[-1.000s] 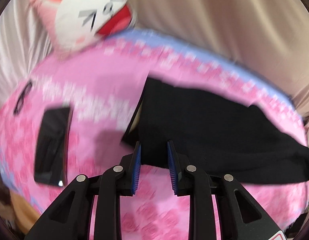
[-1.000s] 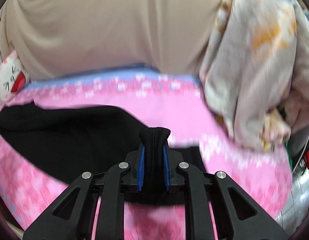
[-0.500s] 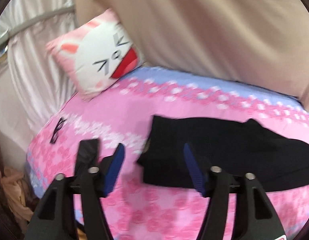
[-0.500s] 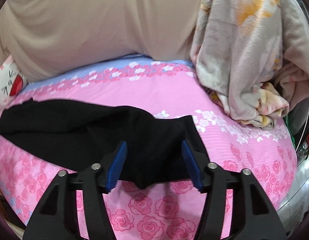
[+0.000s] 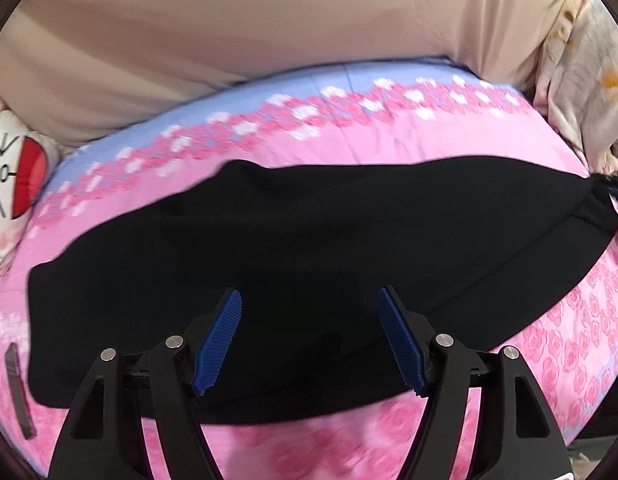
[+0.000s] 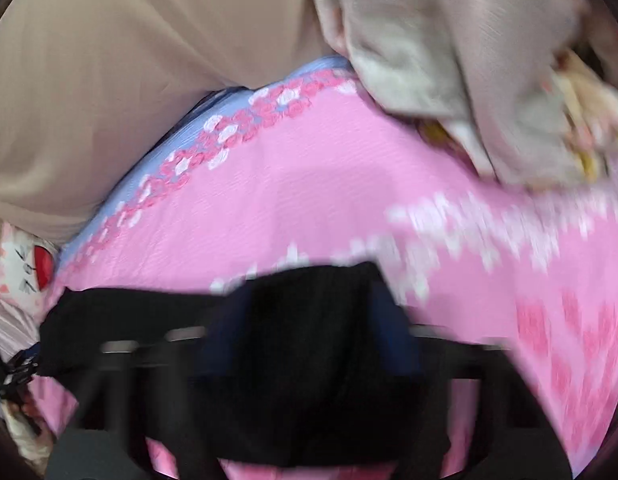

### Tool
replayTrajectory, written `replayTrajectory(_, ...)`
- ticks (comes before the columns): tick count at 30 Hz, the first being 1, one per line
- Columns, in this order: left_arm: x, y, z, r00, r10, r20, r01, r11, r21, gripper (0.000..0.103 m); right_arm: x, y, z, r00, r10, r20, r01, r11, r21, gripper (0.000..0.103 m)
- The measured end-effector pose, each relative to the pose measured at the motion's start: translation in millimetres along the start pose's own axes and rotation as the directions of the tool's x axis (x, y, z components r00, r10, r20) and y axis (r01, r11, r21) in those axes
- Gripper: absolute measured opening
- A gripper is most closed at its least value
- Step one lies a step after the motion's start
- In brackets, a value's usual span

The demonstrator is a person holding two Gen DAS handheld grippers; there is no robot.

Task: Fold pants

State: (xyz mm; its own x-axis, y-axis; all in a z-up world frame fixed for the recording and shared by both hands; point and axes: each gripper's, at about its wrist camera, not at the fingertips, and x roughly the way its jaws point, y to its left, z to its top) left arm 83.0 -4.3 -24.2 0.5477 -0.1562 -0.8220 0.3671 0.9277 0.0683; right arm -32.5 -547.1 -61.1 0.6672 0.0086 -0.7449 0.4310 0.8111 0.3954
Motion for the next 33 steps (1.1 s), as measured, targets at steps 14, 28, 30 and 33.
replayTrajectory(14, 21.3, 9.5, -43.3, 0.987, 0.044, -0.153, -0.044, 0.999, 0.008, 0.071, -102.6, -11.6, -110.8, 0.929, -0.333, 0.159, 0.369, 0.821, -0.436, 0.037)
replayTrajectory(28, 31.8, 11.3, -35.6, 0.995, -0.003, -0.099, 0.000, 1.000, -0.030, 0.052, -34.0, -5.2, -16.3, 0.997, -0.079, -0.020, 0.077, 0.994, -0.075, 0.052)
replayTrajectory(30, 30.4, 9.3, -32.7, 0.995, -0.015, -0.097, 0.016, 1.000, 0.009, 0.029, -15.8, 1.2, -11.0, 0.997, -0.053, -0.059, 0.047, 0.994, -0.098, 0.015)
replayTrajectory(33, 23.8, 12.1, -30.5, 0.992, -0.043, -0.118, 0.049, 0.998, 0.048, 0.004, -43.5, 51.7, -2.4, 0.996, -0.032, 0.081, 0.053, 0.959, -0.279, 0.011)
